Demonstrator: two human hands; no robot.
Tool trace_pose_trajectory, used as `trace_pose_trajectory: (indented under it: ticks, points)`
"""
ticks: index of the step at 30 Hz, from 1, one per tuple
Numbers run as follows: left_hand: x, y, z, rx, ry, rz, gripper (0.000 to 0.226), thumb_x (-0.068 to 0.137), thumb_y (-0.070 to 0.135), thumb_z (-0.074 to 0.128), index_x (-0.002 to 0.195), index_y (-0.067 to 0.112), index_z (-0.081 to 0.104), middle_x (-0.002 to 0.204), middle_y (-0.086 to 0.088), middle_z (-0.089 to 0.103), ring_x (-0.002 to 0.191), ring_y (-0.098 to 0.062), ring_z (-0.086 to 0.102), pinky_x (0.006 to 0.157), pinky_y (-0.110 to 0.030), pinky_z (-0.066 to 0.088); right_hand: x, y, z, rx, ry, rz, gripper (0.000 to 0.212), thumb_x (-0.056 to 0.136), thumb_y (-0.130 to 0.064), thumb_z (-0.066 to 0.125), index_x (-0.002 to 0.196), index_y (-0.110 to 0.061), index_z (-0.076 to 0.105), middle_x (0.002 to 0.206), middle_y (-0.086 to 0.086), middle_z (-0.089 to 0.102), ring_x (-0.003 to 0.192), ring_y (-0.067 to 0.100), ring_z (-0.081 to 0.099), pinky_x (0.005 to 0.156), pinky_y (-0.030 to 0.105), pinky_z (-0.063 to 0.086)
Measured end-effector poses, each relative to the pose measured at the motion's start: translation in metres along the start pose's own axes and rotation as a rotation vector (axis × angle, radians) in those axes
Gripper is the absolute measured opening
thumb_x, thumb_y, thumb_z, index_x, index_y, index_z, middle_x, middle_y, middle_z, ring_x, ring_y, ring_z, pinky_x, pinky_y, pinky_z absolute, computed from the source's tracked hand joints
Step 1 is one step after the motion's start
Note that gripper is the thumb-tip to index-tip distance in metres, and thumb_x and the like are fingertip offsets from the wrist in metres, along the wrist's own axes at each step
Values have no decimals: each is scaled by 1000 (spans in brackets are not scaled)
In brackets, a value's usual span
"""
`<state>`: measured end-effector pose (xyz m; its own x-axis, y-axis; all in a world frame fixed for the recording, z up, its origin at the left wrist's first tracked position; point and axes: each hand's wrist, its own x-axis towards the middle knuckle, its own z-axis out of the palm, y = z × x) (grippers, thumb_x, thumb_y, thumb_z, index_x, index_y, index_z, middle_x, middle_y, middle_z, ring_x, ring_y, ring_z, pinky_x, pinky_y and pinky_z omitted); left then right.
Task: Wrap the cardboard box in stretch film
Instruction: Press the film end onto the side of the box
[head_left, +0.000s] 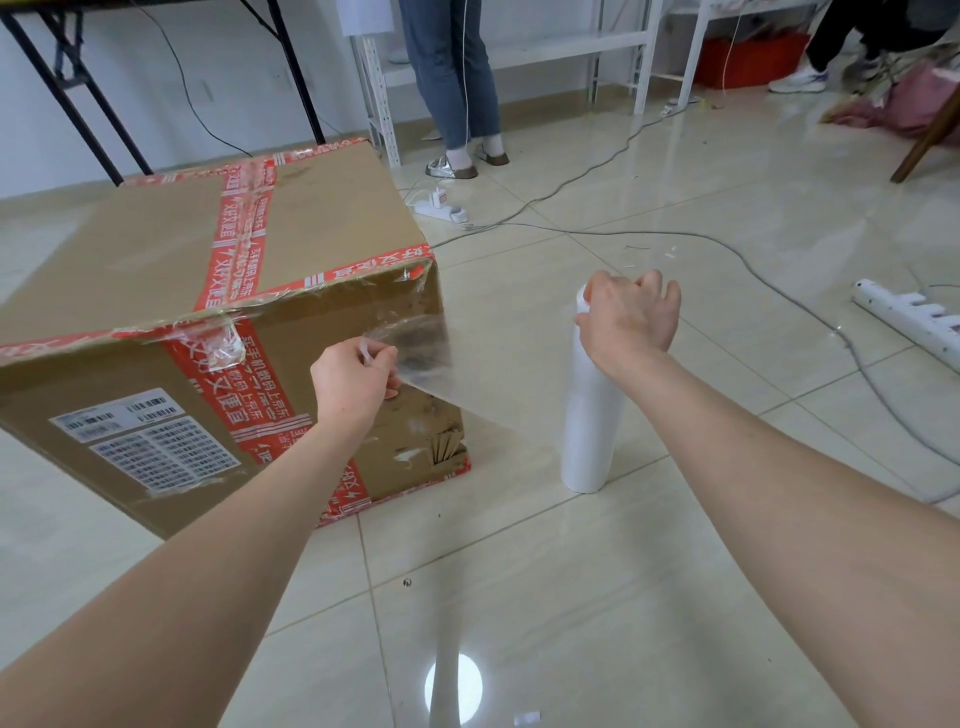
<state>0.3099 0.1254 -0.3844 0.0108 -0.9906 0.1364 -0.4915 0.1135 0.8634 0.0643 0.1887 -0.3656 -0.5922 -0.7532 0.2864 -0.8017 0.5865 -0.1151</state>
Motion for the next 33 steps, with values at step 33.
trace_pose_trajectory:
  ticks: [33]
  points:
    - [-4,-8,-28,82,-53,162,12,94,20,59,89,14,68,75,-6,68,65,-19,66,67,-31,58,-2,-25,-30,149,92,-248,56,76,-54,67,122,-28,51,127,-1,51,119,26,41,97,36,34]
